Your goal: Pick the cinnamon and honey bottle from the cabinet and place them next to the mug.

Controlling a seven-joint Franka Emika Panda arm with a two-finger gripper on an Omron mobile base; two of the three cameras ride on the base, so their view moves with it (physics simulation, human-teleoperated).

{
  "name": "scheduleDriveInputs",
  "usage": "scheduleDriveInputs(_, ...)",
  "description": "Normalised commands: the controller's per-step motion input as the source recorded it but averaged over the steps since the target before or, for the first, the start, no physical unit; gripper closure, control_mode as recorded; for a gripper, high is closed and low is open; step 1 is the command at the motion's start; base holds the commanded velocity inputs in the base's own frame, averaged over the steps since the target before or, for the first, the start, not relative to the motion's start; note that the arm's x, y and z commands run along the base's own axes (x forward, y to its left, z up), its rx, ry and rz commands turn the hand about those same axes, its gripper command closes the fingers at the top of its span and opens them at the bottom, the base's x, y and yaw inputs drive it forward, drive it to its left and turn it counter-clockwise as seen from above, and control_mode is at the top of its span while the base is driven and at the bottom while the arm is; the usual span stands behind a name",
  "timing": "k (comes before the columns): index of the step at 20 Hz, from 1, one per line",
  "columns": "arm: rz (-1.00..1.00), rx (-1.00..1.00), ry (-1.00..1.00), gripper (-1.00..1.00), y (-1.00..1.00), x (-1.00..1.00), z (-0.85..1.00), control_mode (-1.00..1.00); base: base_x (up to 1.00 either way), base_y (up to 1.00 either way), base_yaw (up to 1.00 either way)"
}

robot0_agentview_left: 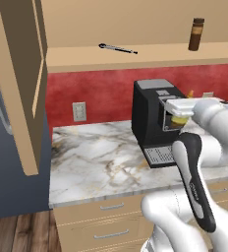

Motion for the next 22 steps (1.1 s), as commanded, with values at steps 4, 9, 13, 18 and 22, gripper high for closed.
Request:
scheduleDriveInputs(4,0.00,0.00,0.00,1.00,-0.66,-0.11,-0.62,-1.00,0.00,0.00,0.00)
scheduleDriveInputs(9,0.00,0.00,0.00,1.00,-0.61,-0.23,-0.61,-1.00,0.00,0.00,0.00)
scheduleDriveInputs(13,0.00,0.00,-0.02,1.00,-0.61,-0.29,-0.56,-1.00,0.00,0.00,0.00)
scheduleDriveInputs(18,0.00,0.00,-0.06,1.00,-0.60,-0.25,-0.48,-1.00,0.00,0.00,0.00)
scheduleDriveInputs(22,0.00,-0.02,-0.09,1.00,-0.54,-0.04,-0.42,-1.00,0.00,0.00,0.00)
